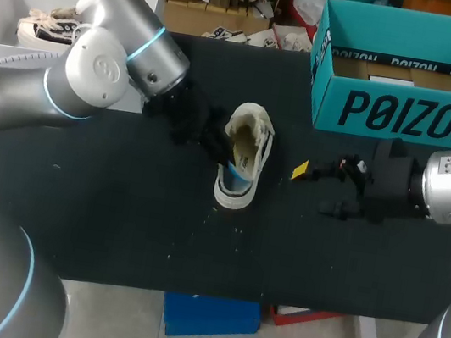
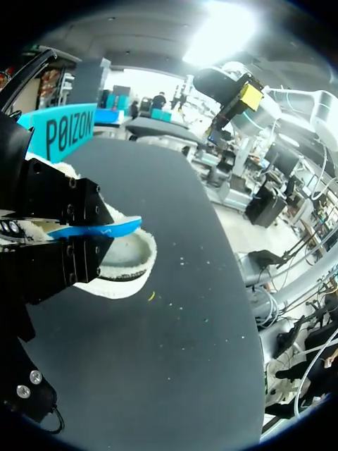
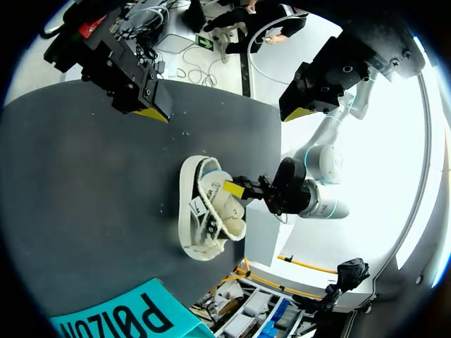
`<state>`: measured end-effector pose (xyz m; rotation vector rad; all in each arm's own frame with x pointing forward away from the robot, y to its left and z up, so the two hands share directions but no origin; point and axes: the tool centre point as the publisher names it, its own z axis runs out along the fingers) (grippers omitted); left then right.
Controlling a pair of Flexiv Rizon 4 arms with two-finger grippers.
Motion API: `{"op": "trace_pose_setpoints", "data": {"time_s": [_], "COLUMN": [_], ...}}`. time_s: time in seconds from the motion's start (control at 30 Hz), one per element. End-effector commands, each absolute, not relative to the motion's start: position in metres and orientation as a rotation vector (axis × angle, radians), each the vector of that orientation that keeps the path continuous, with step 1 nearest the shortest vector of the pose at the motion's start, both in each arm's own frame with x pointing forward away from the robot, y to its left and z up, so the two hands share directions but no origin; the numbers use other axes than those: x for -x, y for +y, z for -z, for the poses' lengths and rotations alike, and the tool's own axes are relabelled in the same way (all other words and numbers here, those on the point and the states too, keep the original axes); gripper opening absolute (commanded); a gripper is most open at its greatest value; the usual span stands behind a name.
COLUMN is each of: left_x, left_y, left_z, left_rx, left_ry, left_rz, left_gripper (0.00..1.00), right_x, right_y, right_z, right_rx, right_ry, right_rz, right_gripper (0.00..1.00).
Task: Take the shoe out of the shoebox, open the shoe tongue, remove and reinsert the insole, then place the shoe into the shoebox
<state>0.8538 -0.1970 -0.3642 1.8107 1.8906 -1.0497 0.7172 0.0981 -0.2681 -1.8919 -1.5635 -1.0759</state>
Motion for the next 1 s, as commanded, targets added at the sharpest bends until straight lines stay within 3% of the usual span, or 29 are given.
{"op": "trace_pose_setpoints", "data": {"time_s": [0.03,0.63,1.0], "left_x": [-0.859,-0.838,-0.834], "left_y": [-0.202,-0.202,-0.193], "left_z": [0.369,0.397,0.380], "left_rx": [-1.809,-1.971,-2.062], "left_ry": [1.896,2.017,2.074], "left_rz": [1.043,1.037,1.009], "left_gripper": [0.00,0.00,0.05], "right_x": [-0.717,-0.717,-0.717], "right_y": [0.098,0.098,0.098], "right_z": [0.268,0.268,0.268], "right_rx": [1.893,1.893,1.893], "right_ry": [-1.565,-1.565,-1.565], "right_rz": [1.073,1.073,1.073], "right_gripper": [1.00,1.00,1.00]}}
